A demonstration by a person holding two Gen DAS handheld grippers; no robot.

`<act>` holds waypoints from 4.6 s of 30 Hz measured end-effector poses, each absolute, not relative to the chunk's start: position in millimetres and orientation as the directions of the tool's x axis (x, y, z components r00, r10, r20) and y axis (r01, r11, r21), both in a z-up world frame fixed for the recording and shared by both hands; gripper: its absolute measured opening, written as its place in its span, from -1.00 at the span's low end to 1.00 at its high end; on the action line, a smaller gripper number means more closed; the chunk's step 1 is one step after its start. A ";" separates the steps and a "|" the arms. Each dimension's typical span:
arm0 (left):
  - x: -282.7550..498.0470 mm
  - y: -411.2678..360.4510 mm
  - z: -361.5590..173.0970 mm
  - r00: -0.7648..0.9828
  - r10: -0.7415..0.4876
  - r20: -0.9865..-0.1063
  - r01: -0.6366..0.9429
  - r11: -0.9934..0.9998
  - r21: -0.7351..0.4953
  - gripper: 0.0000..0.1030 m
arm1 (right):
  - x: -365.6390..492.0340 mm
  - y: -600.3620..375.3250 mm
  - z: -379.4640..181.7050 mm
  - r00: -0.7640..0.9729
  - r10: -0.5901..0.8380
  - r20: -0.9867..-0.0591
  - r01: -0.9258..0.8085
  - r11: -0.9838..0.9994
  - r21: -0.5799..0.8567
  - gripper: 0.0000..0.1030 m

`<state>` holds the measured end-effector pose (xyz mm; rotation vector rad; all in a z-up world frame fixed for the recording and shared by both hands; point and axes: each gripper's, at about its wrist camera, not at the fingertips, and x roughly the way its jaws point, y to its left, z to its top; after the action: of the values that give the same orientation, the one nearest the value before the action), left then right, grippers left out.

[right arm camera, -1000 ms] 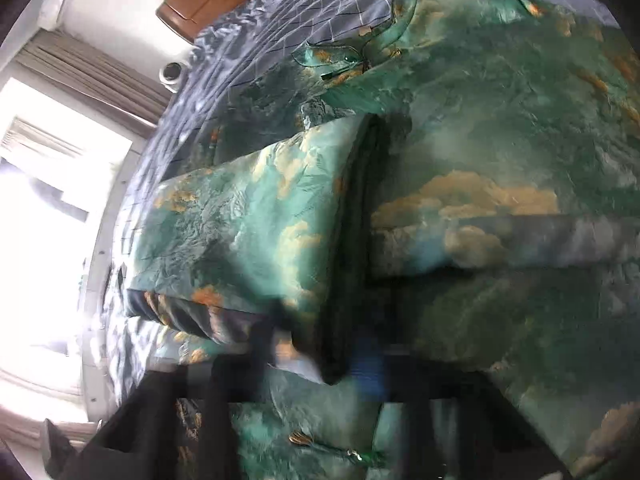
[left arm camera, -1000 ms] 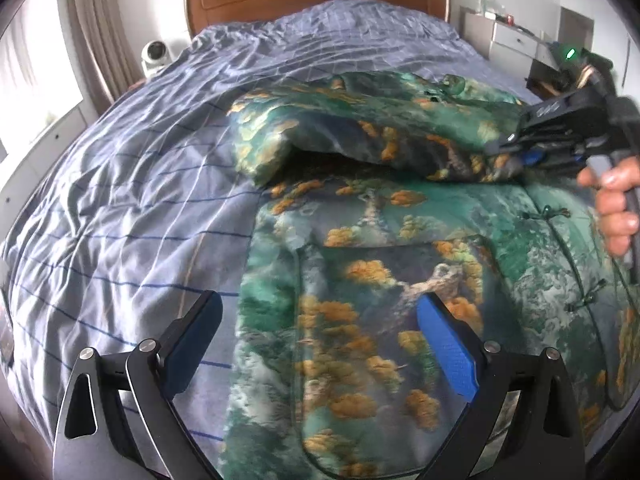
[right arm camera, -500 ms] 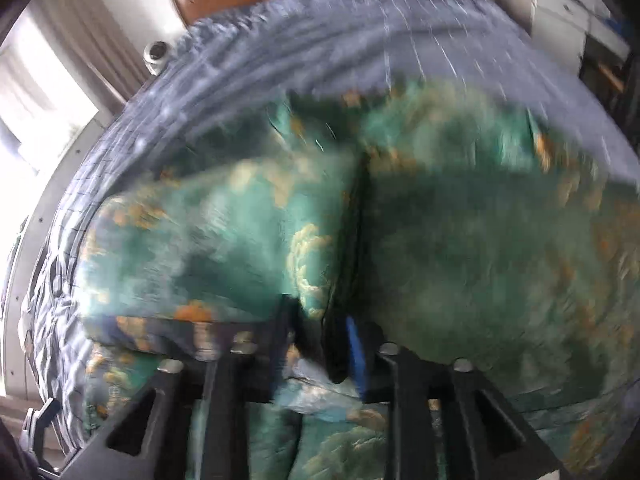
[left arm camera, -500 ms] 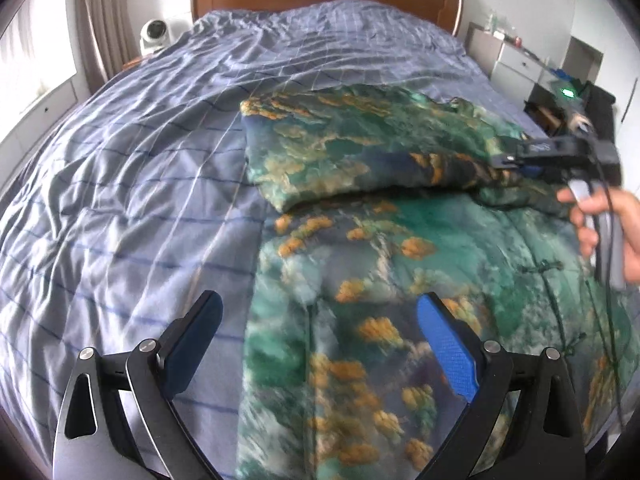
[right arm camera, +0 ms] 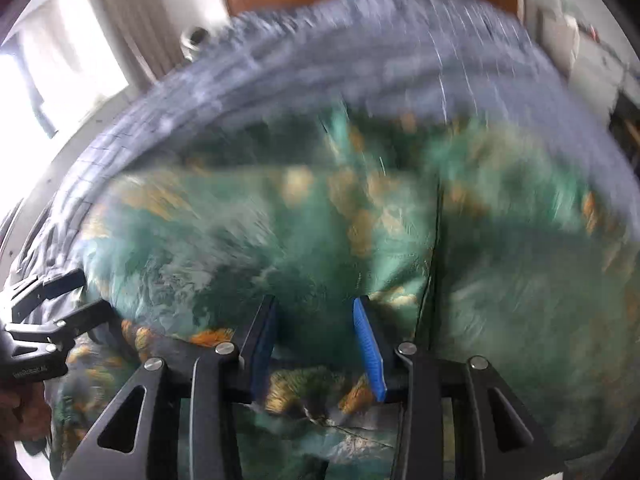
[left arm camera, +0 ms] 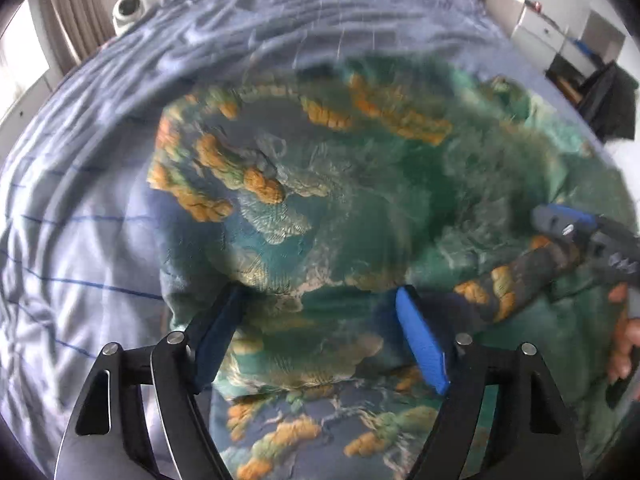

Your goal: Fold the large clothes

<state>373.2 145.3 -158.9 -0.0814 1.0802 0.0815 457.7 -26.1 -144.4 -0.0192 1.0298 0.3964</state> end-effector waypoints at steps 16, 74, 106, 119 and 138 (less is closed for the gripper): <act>446.5 145.3 -138.7 0.540 0.107 -0.835 -0.221 0.975 -0.018 0.51 | 449.7 -31.8 -158.8 0.494 0.325 -0.806 -0.309 0.932 0.187 -0.25; 112.7 150.0 -150.4 0.486 -0.246 -0.839 0.082 0.968 -0.236 0.96 | 145.4 -332.6 -149.5 0.412 0.324 -0.851 -0.105 0.945 0.309 0.54; 57.5 155.0 -120.9 0.425 -0.171 -0.889 0.048 0.985 -0.167 -0.62 | 101.4 -300.7 -118.6 0.321 0.429 -0.844 -0.277 0.895 0.350 -0.66; 37.7 158.4 -137.1 0.388 -0.170 -0.906 0.014 0.984 -0.179 -0.62 | 100.8 -320.7 -136.7 0.297 0.437 -0.849 -0.208 0.898 0.389 -0.66; 58.5 182.0 -141.7 0.414 -0.221 -0.883 -0.050 0.963 -0.265 0.54 | 124.6 -311.9 -150.9 0.298 0.360 -0.884 -0.189 0.930 0.316 -0.13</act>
<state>58.5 182.0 -141.7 -0.2674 1.1423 -0.1090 124.6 -311.9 -150.9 0.1622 1.2160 0.3668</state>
